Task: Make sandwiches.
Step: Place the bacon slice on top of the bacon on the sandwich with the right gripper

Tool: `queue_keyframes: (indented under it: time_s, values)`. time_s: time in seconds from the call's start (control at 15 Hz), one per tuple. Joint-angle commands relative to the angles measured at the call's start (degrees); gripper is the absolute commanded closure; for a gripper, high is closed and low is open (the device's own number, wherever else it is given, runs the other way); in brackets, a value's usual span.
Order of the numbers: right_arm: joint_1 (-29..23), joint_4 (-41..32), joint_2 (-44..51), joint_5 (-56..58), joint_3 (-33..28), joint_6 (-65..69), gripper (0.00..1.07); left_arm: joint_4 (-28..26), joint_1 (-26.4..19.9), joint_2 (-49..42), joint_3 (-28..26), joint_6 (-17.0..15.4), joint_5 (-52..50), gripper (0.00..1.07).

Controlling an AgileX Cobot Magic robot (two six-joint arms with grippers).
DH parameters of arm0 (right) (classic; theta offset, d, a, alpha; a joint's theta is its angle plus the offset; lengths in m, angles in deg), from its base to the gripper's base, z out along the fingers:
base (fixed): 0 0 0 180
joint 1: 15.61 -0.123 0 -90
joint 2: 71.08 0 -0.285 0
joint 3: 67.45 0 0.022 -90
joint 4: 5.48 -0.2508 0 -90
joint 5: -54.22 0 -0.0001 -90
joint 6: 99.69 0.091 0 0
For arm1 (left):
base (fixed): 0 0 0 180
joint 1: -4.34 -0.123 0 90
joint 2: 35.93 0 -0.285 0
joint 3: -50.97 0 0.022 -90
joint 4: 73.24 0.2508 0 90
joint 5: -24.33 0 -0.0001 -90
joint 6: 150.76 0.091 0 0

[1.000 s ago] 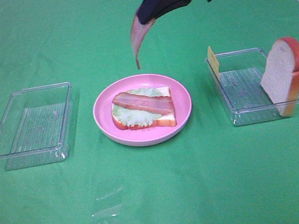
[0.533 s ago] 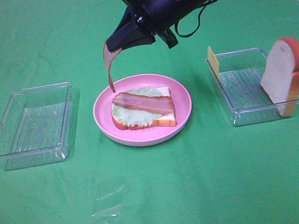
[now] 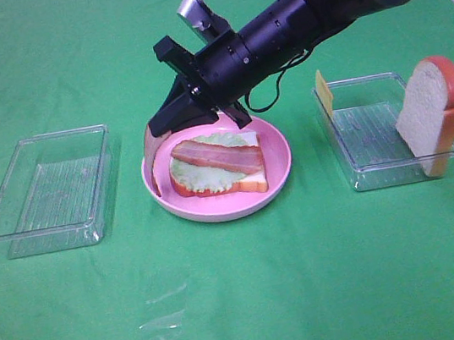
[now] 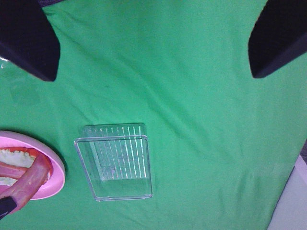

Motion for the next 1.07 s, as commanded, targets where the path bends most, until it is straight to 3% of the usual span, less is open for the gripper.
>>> queue_keyframes:
  time_s: [0.07, 0.33, 0.6, 1.07]
  values:
    - [0.06, 3.04, -0.52, -0.80, 0.23, -0.63, 1.07, -0.29, -0.17, -1.03, 0.17, -0.23, -0.23, 0.07]
    - [0.17, 11.57, -0.34, -4.24, 1.72, 0.69, 1.07, -0.29, -0.17, -1.03, 0.17, -0.23, -0.23, 0.07]
    - [0.17, 28.93, -0.34, -4.30, 6.36, 10.37, 1.07, -0.29, -0.17, -1.03, 0.17, -0.23, -0.23, 0.07]
    - [0.17, 35.75, 0.00, -4.24, 7.79, 13.29, 1.07, -0.29, -0.17, -1.03, 0.17, -0.23, -0.23, 0.07]
